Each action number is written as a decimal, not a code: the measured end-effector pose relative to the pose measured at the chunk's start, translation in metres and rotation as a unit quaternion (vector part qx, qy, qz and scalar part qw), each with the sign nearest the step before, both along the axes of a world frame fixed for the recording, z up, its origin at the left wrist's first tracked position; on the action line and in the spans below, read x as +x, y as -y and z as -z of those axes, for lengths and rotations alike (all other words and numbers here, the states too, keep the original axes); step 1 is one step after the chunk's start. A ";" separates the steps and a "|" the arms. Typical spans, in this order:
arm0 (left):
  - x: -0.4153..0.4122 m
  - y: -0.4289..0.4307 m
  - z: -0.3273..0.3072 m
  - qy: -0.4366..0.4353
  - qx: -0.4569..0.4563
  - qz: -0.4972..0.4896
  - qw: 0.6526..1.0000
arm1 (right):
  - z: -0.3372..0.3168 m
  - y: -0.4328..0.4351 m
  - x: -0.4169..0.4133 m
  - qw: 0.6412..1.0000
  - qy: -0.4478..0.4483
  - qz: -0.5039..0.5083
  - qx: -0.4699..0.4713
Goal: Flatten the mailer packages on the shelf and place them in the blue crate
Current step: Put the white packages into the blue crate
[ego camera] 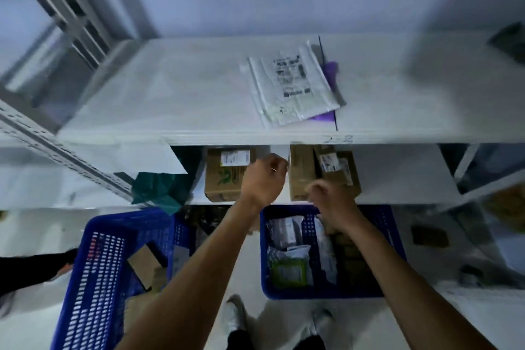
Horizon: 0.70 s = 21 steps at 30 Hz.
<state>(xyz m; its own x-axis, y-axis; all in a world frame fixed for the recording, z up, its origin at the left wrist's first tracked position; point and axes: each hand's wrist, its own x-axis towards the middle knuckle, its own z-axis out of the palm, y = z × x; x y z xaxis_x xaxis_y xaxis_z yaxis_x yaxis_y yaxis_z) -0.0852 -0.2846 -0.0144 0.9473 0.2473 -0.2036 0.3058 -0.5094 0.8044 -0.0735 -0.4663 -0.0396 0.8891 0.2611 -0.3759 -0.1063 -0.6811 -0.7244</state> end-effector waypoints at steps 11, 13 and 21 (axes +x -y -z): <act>0.074 -0.038 -0.047 -0.001 0.107 -0.075 0.991 | -0.059 -0.011 0.100 0.984 0.145 0.092 -0.038; 0.084 -0.043 -0.045 -0.011 0.105 -0.074 0.992 | -0.062 -0.015 0.115 0.981 0.155 0.101 -0.055; 0.112 -0.060 -0.033 -0.045 0.058 -0.096 0.993 | -0.063 -0.024 0.154 0.977 0.135 0.151 -0.074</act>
